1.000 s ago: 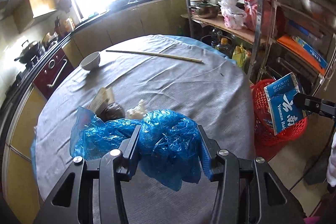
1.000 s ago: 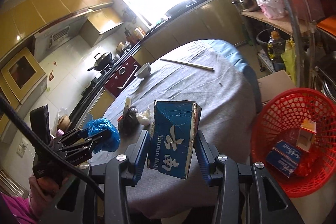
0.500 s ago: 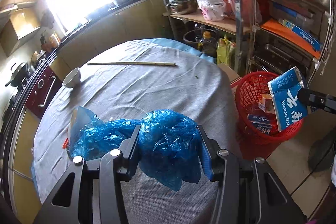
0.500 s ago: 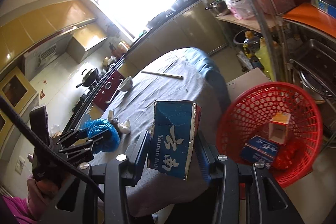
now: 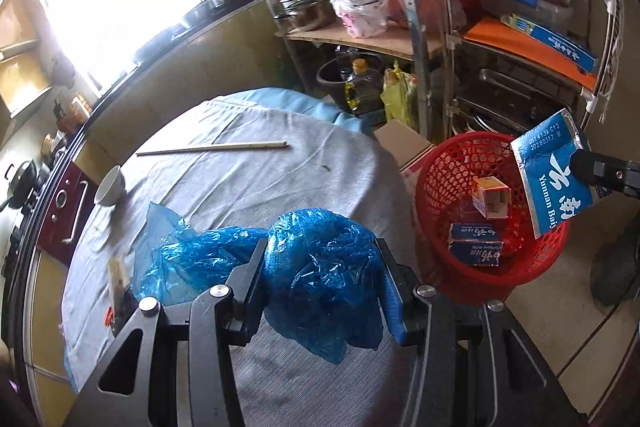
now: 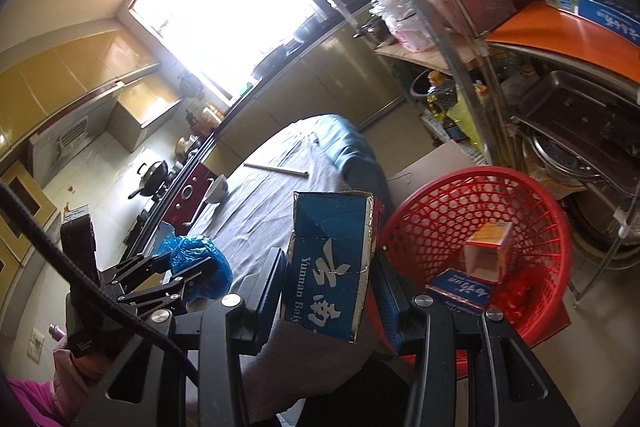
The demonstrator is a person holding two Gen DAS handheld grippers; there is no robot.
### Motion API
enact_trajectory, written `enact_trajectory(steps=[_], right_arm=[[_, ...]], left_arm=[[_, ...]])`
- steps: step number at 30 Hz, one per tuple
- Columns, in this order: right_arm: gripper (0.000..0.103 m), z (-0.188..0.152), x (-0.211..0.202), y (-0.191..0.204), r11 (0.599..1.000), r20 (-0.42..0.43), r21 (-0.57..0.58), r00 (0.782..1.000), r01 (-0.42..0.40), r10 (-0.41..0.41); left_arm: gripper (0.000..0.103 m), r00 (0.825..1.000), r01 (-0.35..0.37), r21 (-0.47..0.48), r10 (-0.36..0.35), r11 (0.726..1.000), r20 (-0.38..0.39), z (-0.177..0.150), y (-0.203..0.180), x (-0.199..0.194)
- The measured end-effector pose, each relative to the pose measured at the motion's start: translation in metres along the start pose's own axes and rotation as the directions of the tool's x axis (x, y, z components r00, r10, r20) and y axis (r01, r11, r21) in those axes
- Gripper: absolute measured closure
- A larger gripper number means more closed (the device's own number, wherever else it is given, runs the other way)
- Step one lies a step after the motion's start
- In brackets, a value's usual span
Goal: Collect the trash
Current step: 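Carry the blue bag and Yunnan Baiyao box over the red basket with both tools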
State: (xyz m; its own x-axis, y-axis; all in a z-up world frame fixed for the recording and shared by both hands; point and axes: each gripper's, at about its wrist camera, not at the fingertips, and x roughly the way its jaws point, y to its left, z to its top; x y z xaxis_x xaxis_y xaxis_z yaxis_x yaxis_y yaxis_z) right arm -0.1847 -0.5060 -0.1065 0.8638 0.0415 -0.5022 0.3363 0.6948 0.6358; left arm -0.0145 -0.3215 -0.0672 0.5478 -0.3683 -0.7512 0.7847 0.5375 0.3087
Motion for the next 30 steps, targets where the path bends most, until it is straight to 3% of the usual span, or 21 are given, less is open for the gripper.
enact_trajectory(steps=[30], right_arm=[[0.057,0.007,-0.037,-0.075,0.98,0.077,0.151,0.987,0.131,-0.144]], left_arm=[[0.052,0.996,0.088,0.211,-0.091,0.973,0.001,0.042,-0.093,0.032]])
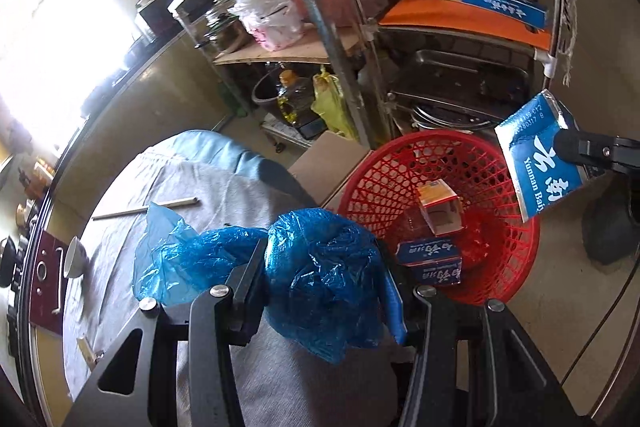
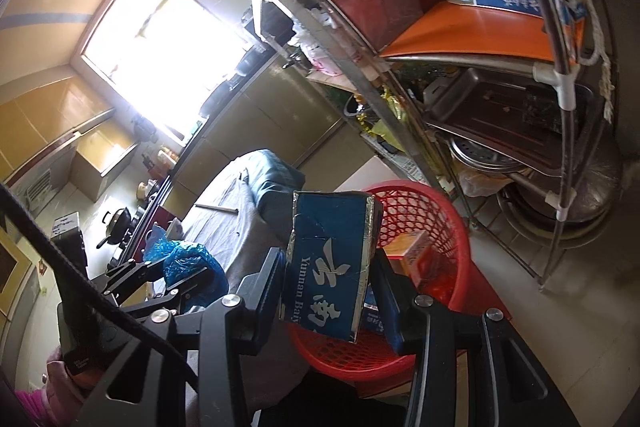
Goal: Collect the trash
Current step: 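Carry the blue bag and Yunnan Baiyao box over the red basket with both tools, then open both tools to drop the blue bag and box into the basket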
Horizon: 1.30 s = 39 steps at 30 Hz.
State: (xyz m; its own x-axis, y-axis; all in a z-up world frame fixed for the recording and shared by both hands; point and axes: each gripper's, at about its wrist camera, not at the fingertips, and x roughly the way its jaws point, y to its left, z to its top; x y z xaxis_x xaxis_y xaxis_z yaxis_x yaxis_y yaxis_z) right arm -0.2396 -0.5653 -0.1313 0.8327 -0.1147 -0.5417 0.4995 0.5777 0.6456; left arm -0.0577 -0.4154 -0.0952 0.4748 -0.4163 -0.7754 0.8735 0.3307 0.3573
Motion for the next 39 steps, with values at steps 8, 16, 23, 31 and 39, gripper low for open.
enact_trajectory(steps=[8,16,23,31,39], right_arm=[[0.057,-0.002,0.006,-0.015,0.999,-0.009,0.016,0.999,0.046,-0.046],[0.054,-0.006,0.017,-0.024,0.994,-0.036,-0.004,0.993,0.113,-0.113],[0.052,-0.002,0.02,-0.031,0.995,-0.037,0.029,0.995,0.094,-0.093],[0.052,-0.002,0.021,-0.022,0.996,-0.039,0.011,0.995,0.093,-0.093],[0.052,-0.01,0.025,0.008,0.999,-0.06,-0.029,0.997,0.041,-0.042]], left_arm=[[0.052,0.988,0.152,0.021,-0.153,0.988,0.016,0.007,-0.013,0.015],[0.049,0.937,0.349,0.03,-0.35,0.937,0.015,0.021,-0.03,0.034],[0.038,0.926,0.377,0.007,-0.377,0.926,0.015,0.019,-0.026,0.039],[0.037,0.958,0.287,-0.042,-0.287,0.957,0.007,-0.003,0.003,0.027],[0.035,0.996,0.062,-0.165,-0.071,0.984,-0.052,-0.045,0.049,-0.001]])
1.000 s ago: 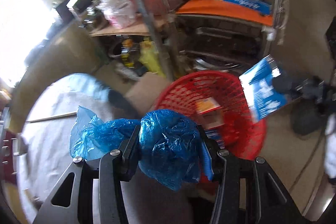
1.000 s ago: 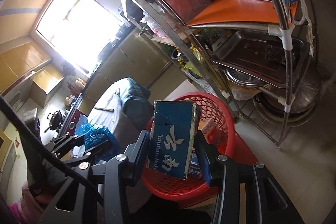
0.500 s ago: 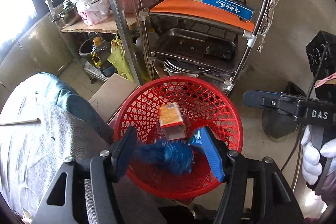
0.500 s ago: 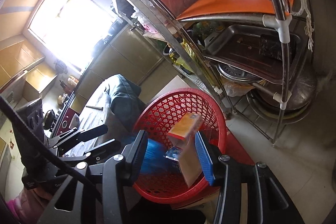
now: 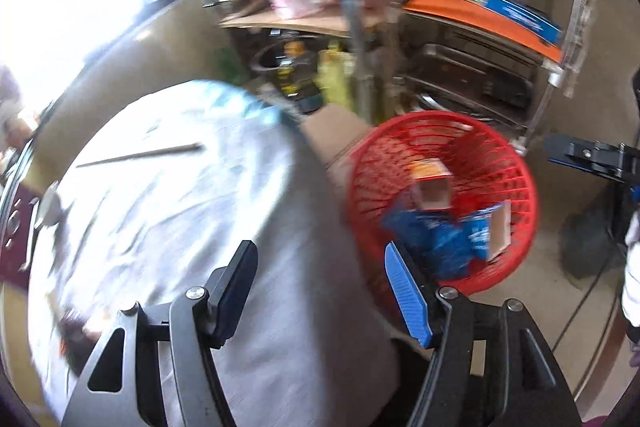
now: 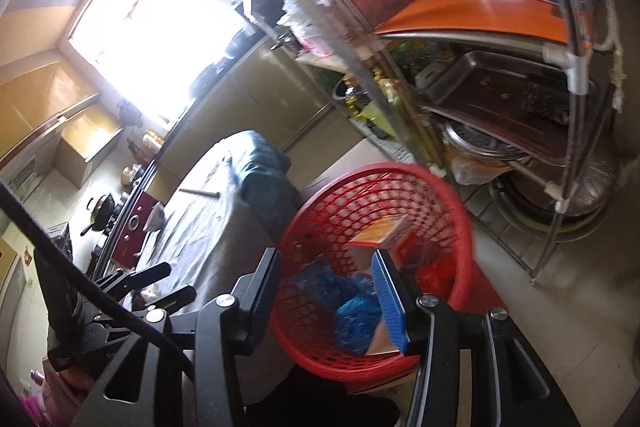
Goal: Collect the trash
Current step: 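Open both tools to drop the blue bag and box into the basket, then move both open tools back over the table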
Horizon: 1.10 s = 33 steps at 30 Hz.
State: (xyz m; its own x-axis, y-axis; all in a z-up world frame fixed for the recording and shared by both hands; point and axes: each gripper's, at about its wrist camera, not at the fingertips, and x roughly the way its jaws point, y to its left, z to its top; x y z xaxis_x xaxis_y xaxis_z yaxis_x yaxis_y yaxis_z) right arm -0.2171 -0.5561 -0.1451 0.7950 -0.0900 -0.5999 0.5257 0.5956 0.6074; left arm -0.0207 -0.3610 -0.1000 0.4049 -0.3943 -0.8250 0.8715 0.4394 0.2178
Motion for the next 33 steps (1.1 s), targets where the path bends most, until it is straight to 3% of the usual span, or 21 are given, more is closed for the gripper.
enact_trajectory(steps=[9,22,28,33], right_arm=[[0.052,-0.021,0.018,0.066,0.989,-0.08,-0.138,0.996,-0.056,0.045],[0.052,-0.062,0.043,0.16,0.937,-0.199,-0.32,0.977,-0.141,0.08],[0.052,-0.078,0.05,0.183,0.913,-0.231,-0.381,0.971,-0.146,0.059],[0.052,-0.086,0.059,0.193,0.911,-0.264,-0.384,0.963,-0.152,0.049]], left_arm=[[0.034,0.986,-0.164,-0.152,0.166,0.975,0.0,-0.045,0.059,-0.038],[0.034,0.965,-0.258,-0.337,0.259,0.906,-0.044,-0.117,0.13,-0.069],[0.034,0.957,-0.288,-0.444,0.262,0.849,-0.121,-0.171,0.17,-0.069],[0.034,0.937,-0.349,-0.524,0.288,0.776,-0.197,-0.221,0.206,-0.074]])
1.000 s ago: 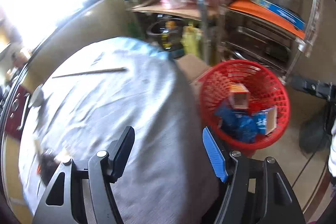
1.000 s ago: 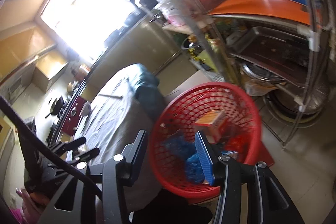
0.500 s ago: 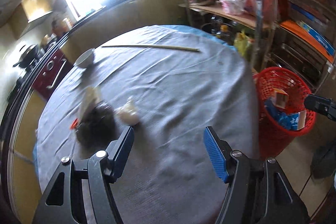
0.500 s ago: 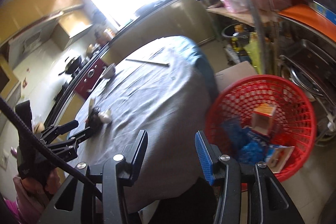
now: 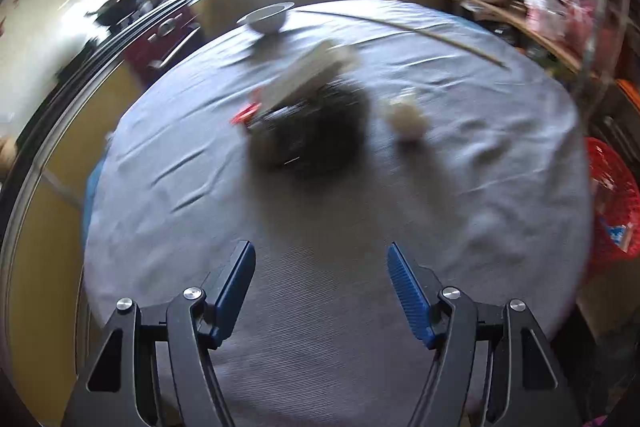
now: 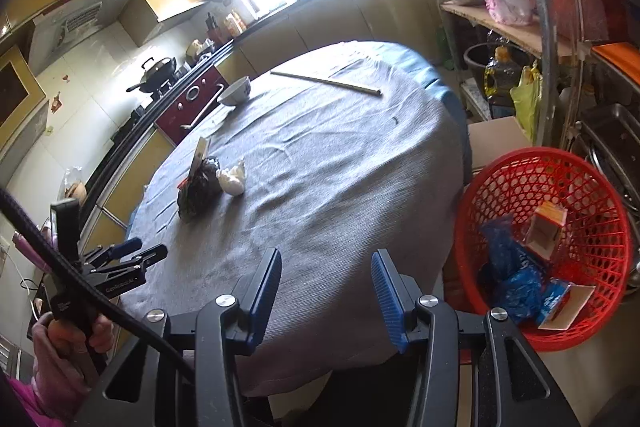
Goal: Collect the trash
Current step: 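Move both open tools back over the table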
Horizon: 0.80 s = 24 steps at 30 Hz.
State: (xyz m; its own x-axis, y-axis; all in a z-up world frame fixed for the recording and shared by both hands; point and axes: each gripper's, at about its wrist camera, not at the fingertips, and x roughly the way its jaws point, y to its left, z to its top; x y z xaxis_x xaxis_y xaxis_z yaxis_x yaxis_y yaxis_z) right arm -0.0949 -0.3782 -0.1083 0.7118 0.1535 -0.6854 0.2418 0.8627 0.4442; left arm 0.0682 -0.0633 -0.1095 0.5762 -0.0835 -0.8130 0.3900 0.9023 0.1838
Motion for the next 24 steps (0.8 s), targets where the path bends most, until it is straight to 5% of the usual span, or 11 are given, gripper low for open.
enact_trajectory(steps=[7,15,24], right_arm=[[0.052,0.006,0.027,0.036,0.997,-0.063,-0.067,0.998,-0.033,0.029],[0.052,0.018,0.061,0.099,0.977,-0.111,-0.188,0.991,-0.101,0.081],[0.052,0.05,0.106,0.148,0.962,-0.127,-0.182,0.975,-0.203,0.182]], left_arm=[[0.034,0.998,-0.064,-0.122,0.062,0.99,-0.016,-0.012,0.056,0.009],[0.034,0.998,-0.064,-0.153,0.062,0.986,-0.017,-0.02,0.08,0.016],[0.034,0.998,-0.066,-0.173,0.061,0.983,-0.034,-0.026,0.103,0.022]])
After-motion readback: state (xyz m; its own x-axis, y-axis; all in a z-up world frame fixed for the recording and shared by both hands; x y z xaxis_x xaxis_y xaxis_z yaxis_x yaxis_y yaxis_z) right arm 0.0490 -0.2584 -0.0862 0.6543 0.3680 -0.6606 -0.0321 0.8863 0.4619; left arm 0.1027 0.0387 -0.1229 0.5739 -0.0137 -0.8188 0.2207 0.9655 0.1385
